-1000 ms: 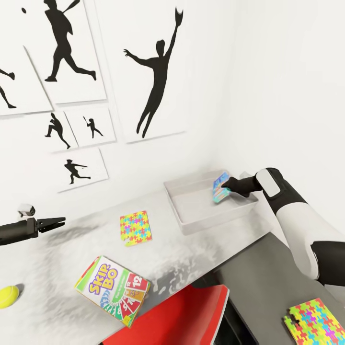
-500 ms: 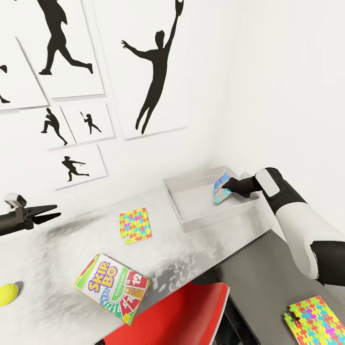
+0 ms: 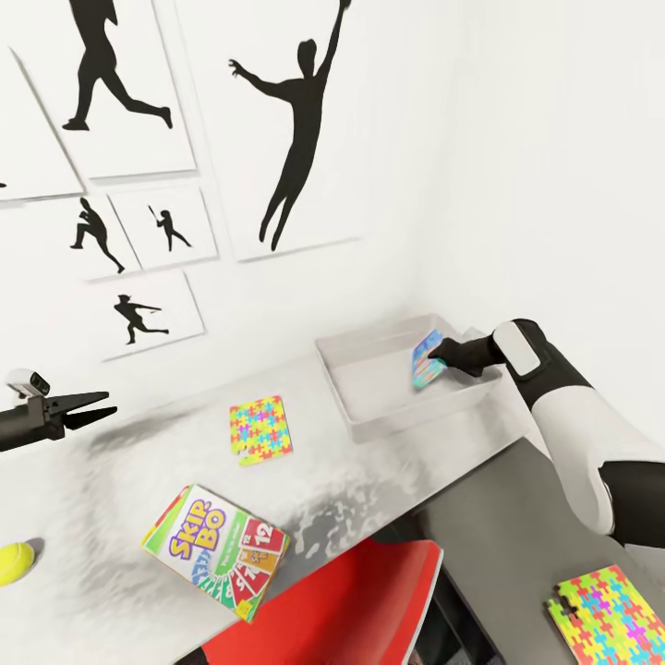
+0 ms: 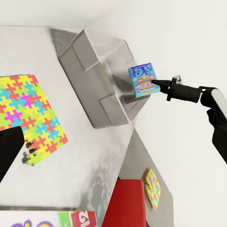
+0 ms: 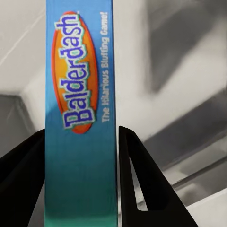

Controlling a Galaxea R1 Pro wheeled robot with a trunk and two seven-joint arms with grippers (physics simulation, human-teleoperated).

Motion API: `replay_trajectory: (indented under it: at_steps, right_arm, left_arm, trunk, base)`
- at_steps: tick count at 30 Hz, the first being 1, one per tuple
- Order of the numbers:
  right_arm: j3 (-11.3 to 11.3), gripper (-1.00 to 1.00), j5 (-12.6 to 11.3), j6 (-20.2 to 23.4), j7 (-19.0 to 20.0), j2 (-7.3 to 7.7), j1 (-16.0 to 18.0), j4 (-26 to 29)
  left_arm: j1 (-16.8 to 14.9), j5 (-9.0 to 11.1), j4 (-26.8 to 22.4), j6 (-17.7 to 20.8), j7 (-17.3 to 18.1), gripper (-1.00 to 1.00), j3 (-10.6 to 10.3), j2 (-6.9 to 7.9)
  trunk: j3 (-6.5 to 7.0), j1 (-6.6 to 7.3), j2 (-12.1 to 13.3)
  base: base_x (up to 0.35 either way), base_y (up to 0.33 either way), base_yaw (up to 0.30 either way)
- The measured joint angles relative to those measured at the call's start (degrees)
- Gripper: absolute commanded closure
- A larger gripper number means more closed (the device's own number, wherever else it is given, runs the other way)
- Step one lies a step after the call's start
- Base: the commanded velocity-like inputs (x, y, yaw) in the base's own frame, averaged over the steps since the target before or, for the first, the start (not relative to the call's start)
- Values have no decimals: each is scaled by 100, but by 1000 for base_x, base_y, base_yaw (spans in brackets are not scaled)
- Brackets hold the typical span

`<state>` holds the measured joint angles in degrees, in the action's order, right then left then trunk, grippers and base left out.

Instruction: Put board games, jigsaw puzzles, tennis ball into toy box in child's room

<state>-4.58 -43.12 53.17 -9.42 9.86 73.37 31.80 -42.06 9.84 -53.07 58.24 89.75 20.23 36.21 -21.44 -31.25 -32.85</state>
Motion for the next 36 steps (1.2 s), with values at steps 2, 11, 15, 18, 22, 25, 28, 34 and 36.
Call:
replay_trajectory:
  at_steps: [2, 11, 15, 18, 22, 25, 28, 34, 36]
  right_arm:
    - [-2, 100, 2, 0, -1, 0, 37, 3]
    - [0, 100, 8, -2, -18, 0, 200, 13]
    - [-3, 100, 9, -6, -25, -1, 225, 13]
    - [-4, 100, 13, -11, -27, -6, 230, 13]
    - [-4, 100, 16, -16, -28, -8, 233, 13]
    - [-4, 100, 16, -16, -26, -8, 234, 13]
    - [-4, 100, 17, -20, -27, -9, 234, 13]
    - [-138, 100, 16, -48, -26, -8, 234, -1]
    - [-199, 100, 16, -58, -25, -8, 234, -1]
  left_arm:
    - [2, -2, -1, -3, 0, -100, 0, 4]
    - [3, -3, -1, -5, 0, -100, 0, 3]
    - [5, -2, -3, -5, 0, -100, 0, 0]
    - [5, 0, -22, -5, 0, -100, 0, -1]
    - [7, 4, -107, -5, 0, -100, -6, -7]
    - [7, 3, -143, -5, 0, -100, -8, -9]
    - [8, 4, -155, -5, 0, -100, -8, -12]
    - [8, 2, -166, -5, 0, -100, -9, -18]
    - [7, 3, -167, -5, 0, -100, -9, -18]
  trunk:
    - [-19, 0, 0]
    - [-103, 0, 0]
    - [-140, 0, 0]
    - [-168, 0, 0]
    - [-206, 0, 0]
    - [-234, 0, 0]
    - [-262, 0, 0]
    - [-318, 0, 0]
    - [-336, 0, 0]
  base:
    - [0, 0, 0]
    - [0, 0, 0]
    - [0, 0, 0]
    - [0, 0, 0]
    - [0, 0, 0]
    - [0, 0, 0]
    - [0, 0, 0]
    - [0, 0, 0]
    - [0, 0, 0]
